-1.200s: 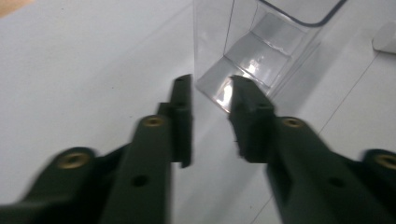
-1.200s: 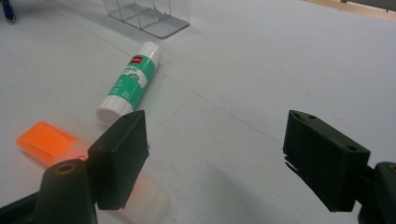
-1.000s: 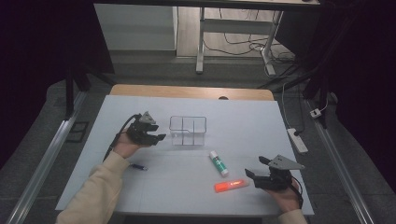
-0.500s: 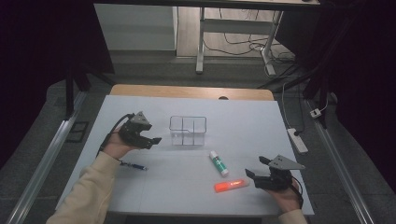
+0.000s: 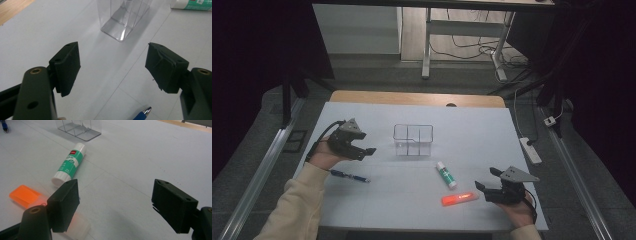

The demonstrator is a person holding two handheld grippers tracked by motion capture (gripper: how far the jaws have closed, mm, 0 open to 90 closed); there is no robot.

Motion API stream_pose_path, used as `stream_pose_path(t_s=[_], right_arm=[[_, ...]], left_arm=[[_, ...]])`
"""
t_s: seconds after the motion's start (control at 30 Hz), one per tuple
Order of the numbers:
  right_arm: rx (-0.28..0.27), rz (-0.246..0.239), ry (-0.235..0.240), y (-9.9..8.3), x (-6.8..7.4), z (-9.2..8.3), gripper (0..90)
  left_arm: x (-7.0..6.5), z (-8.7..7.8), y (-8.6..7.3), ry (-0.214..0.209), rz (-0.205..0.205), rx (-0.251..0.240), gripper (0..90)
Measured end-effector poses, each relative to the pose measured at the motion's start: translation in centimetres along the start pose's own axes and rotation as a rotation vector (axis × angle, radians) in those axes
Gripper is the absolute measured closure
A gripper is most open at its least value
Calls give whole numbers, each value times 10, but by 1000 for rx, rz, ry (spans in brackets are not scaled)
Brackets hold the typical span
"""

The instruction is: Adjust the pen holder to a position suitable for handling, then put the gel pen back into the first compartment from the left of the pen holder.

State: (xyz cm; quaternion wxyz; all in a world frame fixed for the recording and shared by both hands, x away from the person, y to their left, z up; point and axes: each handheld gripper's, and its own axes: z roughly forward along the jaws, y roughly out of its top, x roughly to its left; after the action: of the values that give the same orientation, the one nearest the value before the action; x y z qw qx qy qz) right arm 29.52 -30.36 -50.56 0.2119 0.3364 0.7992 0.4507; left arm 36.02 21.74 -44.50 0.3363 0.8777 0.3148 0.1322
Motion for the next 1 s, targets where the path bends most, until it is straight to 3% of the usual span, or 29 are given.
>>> stream_pose_path(t_s=[0.47,1.0], right_arm=[[2,-7,-4,0,-1,-2,218],[4,2,-2,-1,-1,-2,219]], left_arm=[[8,-15,-10,-27,3,7,274],[7,-12,-11,-34,15,31,275]])
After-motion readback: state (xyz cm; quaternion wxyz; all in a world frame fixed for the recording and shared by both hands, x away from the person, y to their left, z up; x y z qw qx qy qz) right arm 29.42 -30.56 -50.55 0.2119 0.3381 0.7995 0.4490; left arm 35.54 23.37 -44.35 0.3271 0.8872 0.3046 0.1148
